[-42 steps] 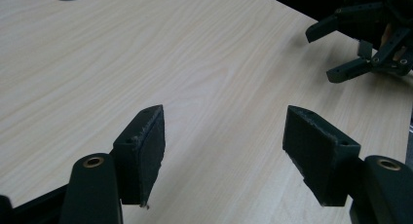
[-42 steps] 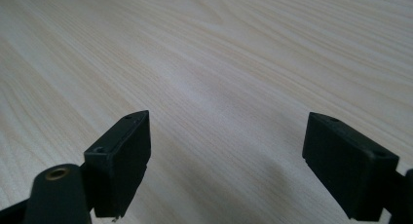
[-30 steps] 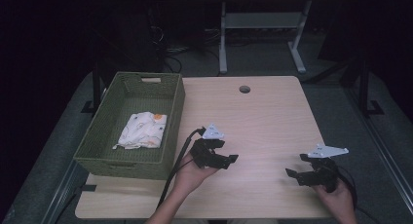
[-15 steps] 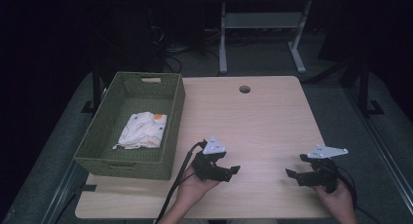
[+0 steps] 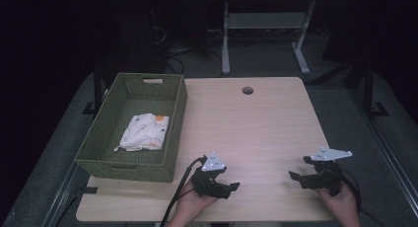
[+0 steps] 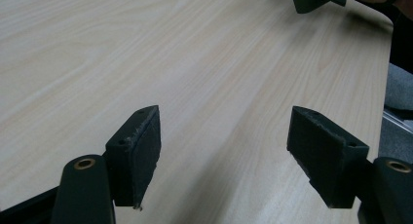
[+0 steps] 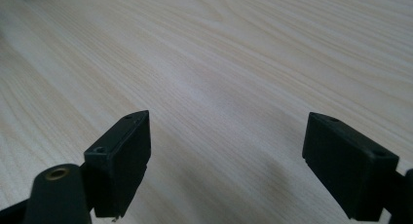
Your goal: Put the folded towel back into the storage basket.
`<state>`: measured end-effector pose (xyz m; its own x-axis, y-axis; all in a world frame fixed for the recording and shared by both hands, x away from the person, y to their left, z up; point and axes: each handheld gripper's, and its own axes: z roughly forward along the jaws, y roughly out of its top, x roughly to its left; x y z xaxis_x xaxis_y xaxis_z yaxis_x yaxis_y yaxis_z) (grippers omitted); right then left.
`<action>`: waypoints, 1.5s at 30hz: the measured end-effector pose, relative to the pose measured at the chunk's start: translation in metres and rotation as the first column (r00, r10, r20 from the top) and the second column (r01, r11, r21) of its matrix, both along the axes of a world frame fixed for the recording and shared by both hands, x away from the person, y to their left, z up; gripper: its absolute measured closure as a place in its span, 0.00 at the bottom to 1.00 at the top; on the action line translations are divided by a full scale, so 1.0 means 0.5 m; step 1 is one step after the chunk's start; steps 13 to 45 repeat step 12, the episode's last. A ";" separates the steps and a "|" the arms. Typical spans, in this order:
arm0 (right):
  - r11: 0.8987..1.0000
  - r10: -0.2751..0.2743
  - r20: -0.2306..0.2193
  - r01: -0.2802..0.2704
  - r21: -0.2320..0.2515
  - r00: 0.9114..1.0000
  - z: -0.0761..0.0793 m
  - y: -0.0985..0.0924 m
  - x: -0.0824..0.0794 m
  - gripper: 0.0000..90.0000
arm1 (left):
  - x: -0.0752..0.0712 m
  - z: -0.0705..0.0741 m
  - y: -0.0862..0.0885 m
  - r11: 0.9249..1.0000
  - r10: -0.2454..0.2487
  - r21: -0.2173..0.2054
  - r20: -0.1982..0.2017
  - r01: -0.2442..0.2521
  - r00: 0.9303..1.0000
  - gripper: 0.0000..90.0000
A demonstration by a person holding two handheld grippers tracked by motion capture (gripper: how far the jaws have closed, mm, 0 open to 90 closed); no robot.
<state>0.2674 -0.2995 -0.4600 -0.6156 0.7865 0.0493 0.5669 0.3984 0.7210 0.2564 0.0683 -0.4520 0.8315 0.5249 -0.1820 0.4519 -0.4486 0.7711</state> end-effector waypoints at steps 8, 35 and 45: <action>1.000 0.006 0.015 -0.006 0.004 1.000 0.004 0.007 -0.008 0.19 | -0.015 -0.022 0.003 0.999 -0.005 0.036 0.010 0.005 1.000 0.30; 1.000 0.009 0.015 -0.009 0.009 1.000 0.004 0.003 -0.009 0.19 | -0.017 -0.025 0.003 0.999 -0.004 0.034 0.007 0.003 1.000 0.30; 1.000 0.009 0.015 -0.009 0.009 1.000 0.004 0.003 -0.009 0.19 | -0.017 -0.025 0.003 0.999 -0.004 0.034 0.007 0.003 1.000 0.30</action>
